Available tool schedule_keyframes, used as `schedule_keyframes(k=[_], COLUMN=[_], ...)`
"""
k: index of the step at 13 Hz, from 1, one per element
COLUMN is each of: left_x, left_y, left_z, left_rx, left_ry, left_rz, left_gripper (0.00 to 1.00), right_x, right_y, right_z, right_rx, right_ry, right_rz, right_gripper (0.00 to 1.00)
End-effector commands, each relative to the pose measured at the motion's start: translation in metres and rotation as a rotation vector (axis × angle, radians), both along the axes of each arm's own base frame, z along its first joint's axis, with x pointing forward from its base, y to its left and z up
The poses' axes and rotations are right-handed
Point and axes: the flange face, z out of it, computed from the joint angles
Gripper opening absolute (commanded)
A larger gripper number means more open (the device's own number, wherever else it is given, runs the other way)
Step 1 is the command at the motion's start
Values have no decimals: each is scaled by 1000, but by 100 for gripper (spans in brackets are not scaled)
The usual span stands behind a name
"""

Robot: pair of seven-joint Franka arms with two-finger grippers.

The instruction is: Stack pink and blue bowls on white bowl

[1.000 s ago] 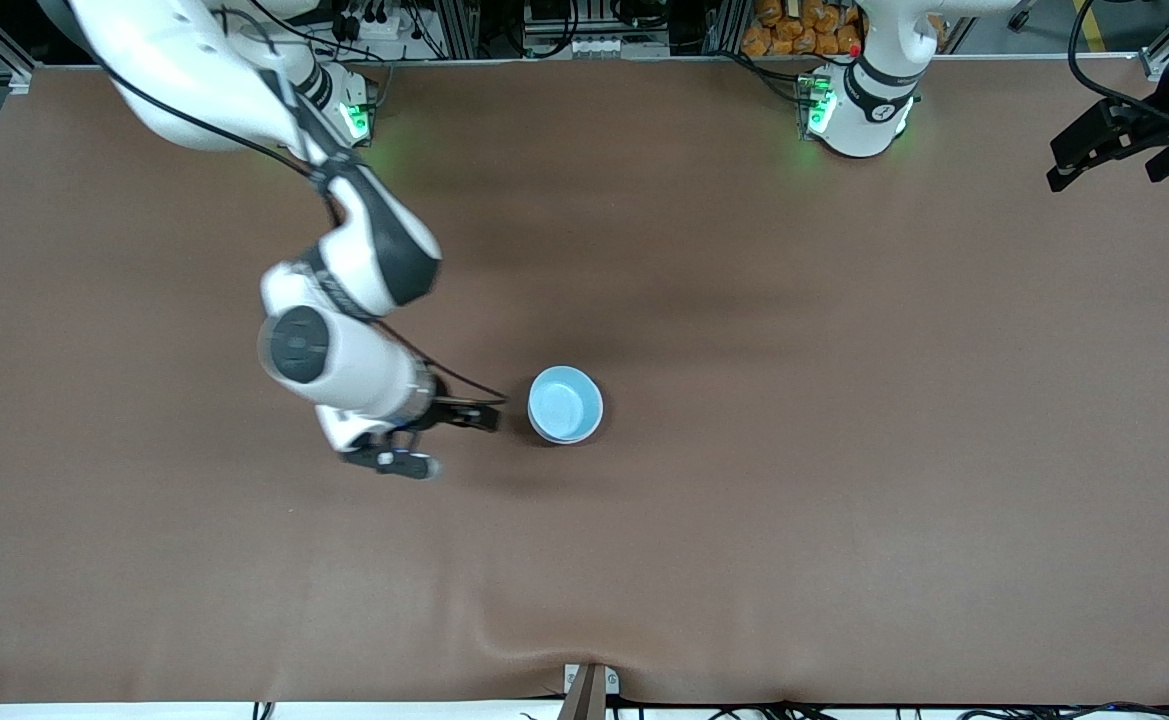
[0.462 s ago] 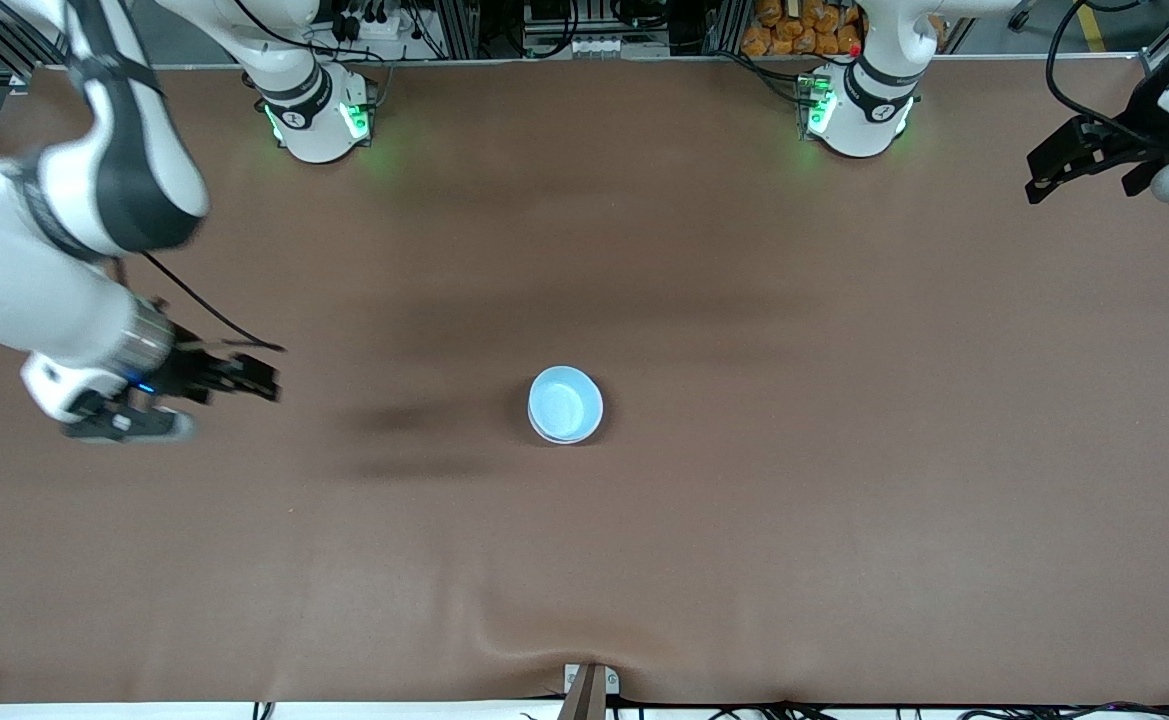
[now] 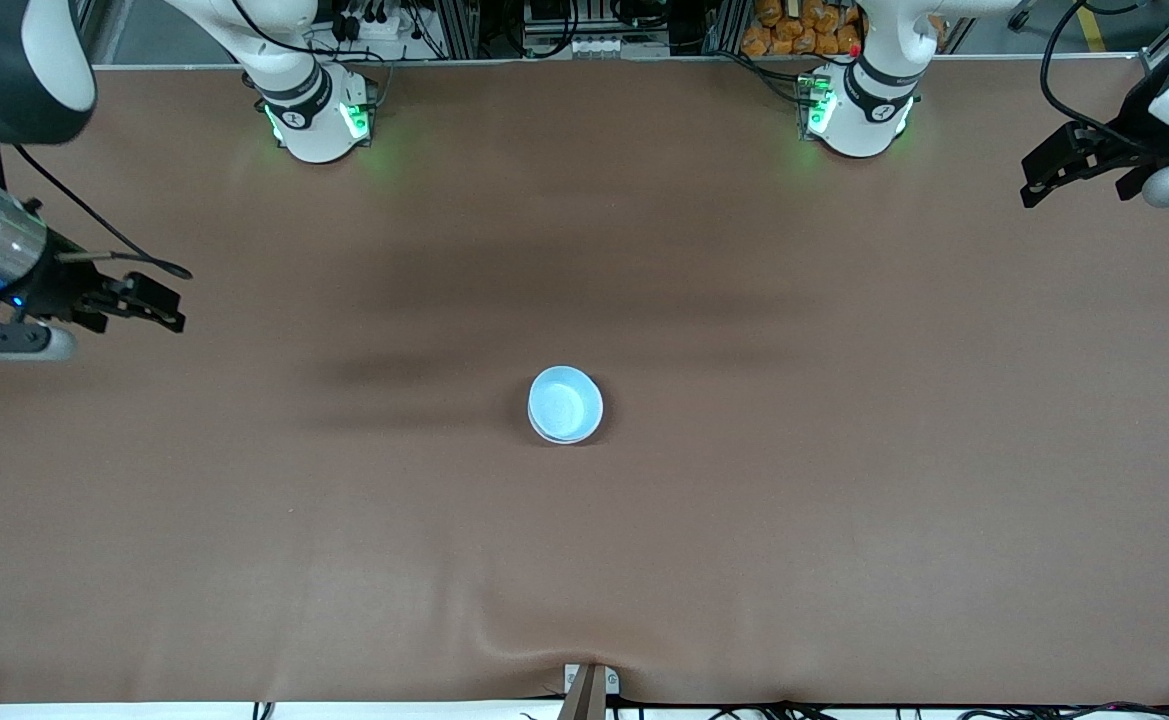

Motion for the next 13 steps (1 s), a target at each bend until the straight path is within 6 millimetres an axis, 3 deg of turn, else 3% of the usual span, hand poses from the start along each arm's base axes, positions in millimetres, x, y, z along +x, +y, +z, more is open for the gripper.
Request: schedule_keyframes(k=[1,4,6,13], left_x=[-11,-11,-12,-17], left_y=[2,2,1,4], left_z=[-2,-2,-3,-8], left_rx=[4,4,3,3], left_ry=[-15,-15,-16,-16], left_rz=[-18,-19,-20,-16], left_gripper=[100,100,100,100], right_x=[-13,-23,-35,-47], right_y=[-20,-59,-73,-67], right_z=[26,50,61,80], right_rx=[-4,4,7,6], right_ry=[10,17,80,55], right_rz=[-31,-105,-149,-178], right_gripper=[100,100,100,100])
